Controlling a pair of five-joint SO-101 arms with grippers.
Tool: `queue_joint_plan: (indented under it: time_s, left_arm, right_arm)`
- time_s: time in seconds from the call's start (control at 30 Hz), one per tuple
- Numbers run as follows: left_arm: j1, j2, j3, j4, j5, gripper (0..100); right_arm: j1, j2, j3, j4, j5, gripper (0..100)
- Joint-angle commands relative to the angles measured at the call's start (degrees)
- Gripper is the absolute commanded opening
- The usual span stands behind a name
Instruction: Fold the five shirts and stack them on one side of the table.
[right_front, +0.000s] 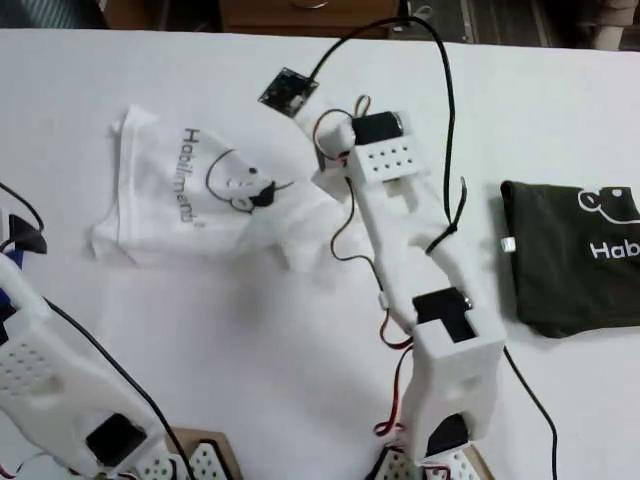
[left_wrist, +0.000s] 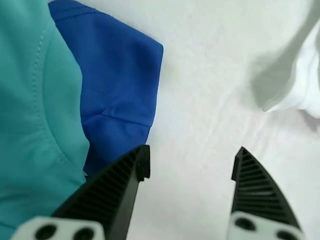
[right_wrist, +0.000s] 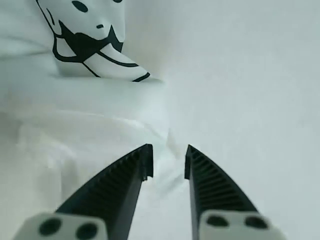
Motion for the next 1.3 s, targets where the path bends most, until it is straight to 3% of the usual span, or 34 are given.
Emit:
queue_joint_plan:
  time_s: [0.0, 0.1, 0.3, 0.57, 0.77, 1.27]
  left_arm:
    - [2.46, -0.26, -1.8, 1.49, -0.09, 29]
    - [3.52, -0.26, -1.89, 2.37, -0.09, 29]
    - [3.78, -0.26, -2.33, 2.02, -0.26, 29]
    - [3.87, -0.26, -2.07, 2.02, -0.26, 29]
    - [3.96, -0.18, -1.98, 1.93, -0.35, 29]
    - [4.13, -0.18, -1.89, 2.02, -0.35, 29]
  right_arm:
    - [0.92, 0.22, -2.81, -0.48, -0.26, 20.3]
    - [1.54, 0.75, -2.81, 3.56, 0.26, 25.6]
    - [-0.48, -5.67, 0.97, 18.77, 6.59, 20.8]
    - [0.92, -19.91, 26.37, 12.79, 15.12, 21.6]
    - [-0.31, -22.11, 38.07, 11.03, 29.36, 21.1]
    - [-0.75, -11.65, 37.71, 6.11, 30.07, 21.1]
